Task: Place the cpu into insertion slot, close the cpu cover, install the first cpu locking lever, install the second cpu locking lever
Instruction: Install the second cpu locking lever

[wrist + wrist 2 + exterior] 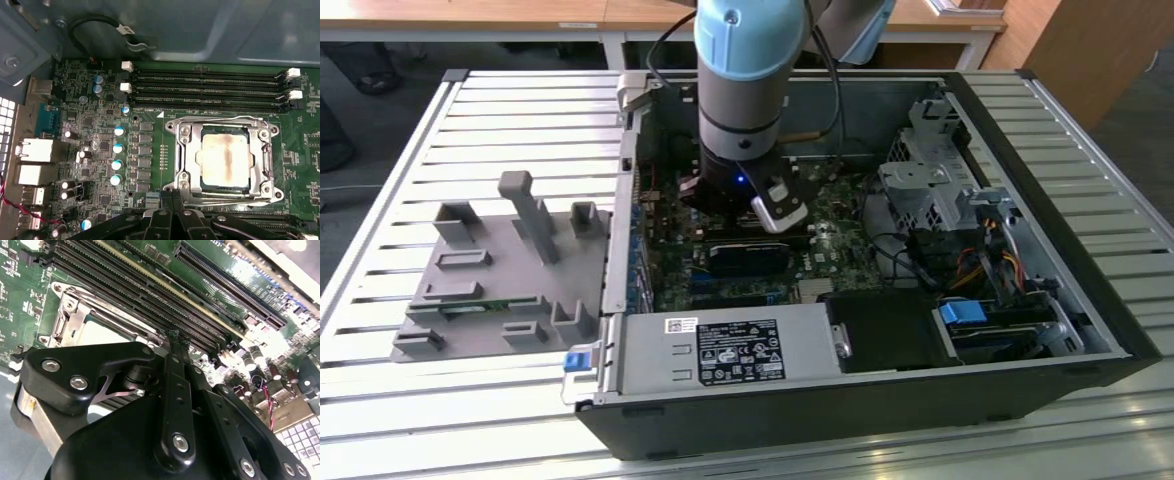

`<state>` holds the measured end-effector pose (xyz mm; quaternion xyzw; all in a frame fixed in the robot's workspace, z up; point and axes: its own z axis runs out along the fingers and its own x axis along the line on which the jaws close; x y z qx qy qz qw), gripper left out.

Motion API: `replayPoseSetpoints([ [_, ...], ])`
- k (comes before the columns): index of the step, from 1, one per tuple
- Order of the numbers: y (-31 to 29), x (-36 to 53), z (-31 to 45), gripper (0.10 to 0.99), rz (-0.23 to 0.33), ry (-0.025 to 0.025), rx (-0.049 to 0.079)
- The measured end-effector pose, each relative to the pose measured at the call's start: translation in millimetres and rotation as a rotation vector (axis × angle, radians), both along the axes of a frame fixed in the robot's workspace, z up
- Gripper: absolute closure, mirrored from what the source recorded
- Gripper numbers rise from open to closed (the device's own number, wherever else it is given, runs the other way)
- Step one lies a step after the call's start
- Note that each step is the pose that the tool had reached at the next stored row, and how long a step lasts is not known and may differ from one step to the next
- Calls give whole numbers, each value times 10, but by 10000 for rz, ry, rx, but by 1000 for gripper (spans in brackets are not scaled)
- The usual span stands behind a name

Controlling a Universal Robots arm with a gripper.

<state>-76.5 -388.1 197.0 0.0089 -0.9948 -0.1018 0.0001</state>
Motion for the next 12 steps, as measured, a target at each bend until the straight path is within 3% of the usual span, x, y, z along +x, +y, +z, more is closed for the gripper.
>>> replayPoseSetpoints([
  [8,1,-1,-48,980,5,0,210],
  [12,1,-3,-56,980,5,1,222],
])
